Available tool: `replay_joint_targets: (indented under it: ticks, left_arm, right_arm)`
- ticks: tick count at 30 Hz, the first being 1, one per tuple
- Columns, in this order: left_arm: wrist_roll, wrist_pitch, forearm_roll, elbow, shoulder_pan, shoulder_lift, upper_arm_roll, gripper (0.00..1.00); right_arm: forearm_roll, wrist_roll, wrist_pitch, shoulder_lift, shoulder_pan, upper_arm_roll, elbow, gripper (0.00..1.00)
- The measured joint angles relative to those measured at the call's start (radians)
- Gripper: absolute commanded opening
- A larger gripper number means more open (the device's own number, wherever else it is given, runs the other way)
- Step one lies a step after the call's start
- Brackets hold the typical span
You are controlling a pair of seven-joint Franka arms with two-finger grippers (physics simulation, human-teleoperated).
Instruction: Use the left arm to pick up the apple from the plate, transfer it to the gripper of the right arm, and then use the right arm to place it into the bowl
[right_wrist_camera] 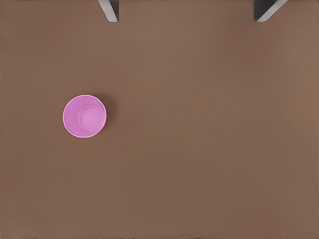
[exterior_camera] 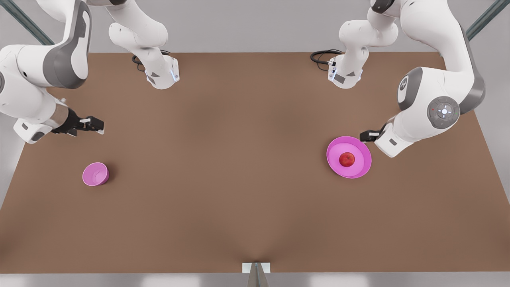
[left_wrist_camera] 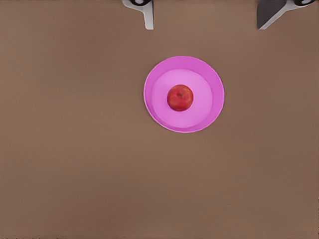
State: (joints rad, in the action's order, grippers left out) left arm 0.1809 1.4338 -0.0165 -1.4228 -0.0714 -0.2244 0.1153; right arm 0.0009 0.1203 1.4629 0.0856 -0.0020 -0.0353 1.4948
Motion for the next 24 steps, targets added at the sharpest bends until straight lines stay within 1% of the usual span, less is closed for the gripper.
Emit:
replay_joint_targets:
  ticks: [2,6,9,12,17,20,24]
  left_arm:
    - [0.002,0.011,-0.001,-0.018,0.0,-0.003,-0.008,1.0]
    - [0.006,0.103,0.0,-0.036,0.015,-0.153,-0.012,1.0]
    - [0.008,0.231,0.004,-0.147,0.035,-0.191,-0.014,1.0]
    - [0.009,0.392,0.004,-0.3,0.034,-0.19,-0.025,1.0]
    - [-0.005,0.627,0.001,-0.492,0.027,-0.156,-0.028,1.0]
    - [-0.022,0.714,-0.001,-0.573,0.027,-0.135,-0.028,1.0]
    - [-0.038,0.78,-0.001,-0.623,0.023,-0.124,-0.027,1.0]
  right_arm:
    - [-0.001,0.004,0.006,0.001,-0.001,0.001,0.001,1.0]
    - [-0.002,0.012,0.012,0.001,0.003,0.002,0.002,1.0]
    - [-0.003,0.017,0.015,0.001,0.006,0.001,0.005,1.0]
    - [-0.003,0.021,0.017,0.003,0.006,0.002,0.004,1.0]
    - [-0.001,0.026,0.021,0.007,0.005,0.002,0.004,1.0]
    - [0.0,0.029,0.023,0.011,0.007,0.002,0.005,1.0]
    - [0.0,0.031,0.026,0.014,0.015,0.003,0.007,1.0]
